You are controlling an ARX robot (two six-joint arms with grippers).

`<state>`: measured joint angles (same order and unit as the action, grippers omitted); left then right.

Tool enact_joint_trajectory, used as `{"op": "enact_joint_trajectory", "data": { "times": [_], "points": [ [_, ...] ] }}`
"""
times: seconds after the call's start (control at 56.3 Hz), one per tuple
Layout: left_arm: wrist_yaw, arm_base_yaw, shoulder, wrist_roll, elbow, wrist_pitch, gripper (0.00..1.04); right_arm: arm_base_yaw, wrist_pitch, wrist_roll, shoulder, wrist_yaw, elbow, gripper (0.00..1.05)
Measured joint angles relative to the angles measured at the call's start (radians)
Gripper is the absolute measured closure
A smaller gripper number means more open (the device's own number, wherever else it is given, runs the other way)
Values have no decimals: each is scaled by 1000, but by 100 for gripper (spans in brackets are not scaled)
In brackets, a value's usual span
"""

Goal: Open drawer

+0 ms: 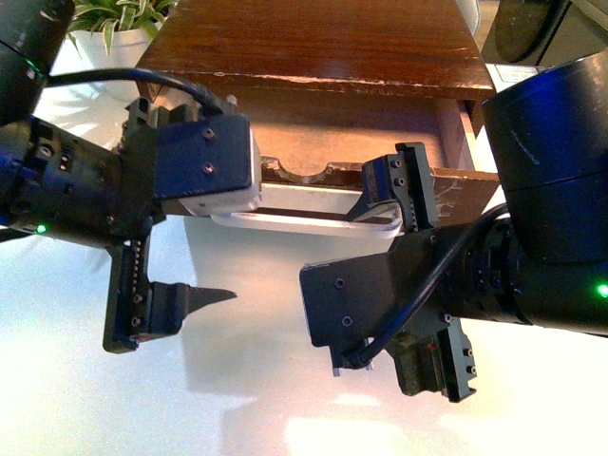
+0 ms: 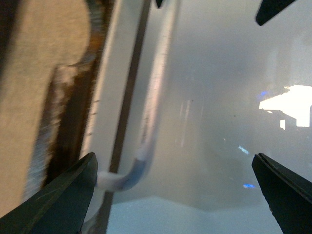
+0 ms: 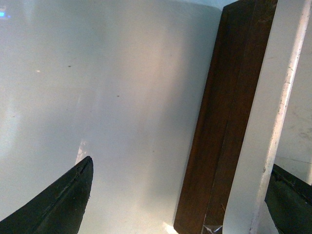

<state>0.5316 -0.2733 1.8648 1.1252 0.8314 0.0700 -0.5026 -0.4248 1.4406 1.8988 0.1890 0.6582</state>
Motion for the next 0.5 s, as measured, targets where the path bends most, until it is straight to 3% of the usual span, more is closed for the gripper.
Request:
{"op": "enact_joint_trajectory", "data": {
  "times": [0.355, 0.497],
  "points": [
    [70, 66, -146, -139, -6, -5, 8, 39, -9, -19, -136, -29, -35, 9],
    [109, 164, -218, -233, -37, -4, 8, 69, 31, -71, -268, -24, -64, 9]
  ]
}}
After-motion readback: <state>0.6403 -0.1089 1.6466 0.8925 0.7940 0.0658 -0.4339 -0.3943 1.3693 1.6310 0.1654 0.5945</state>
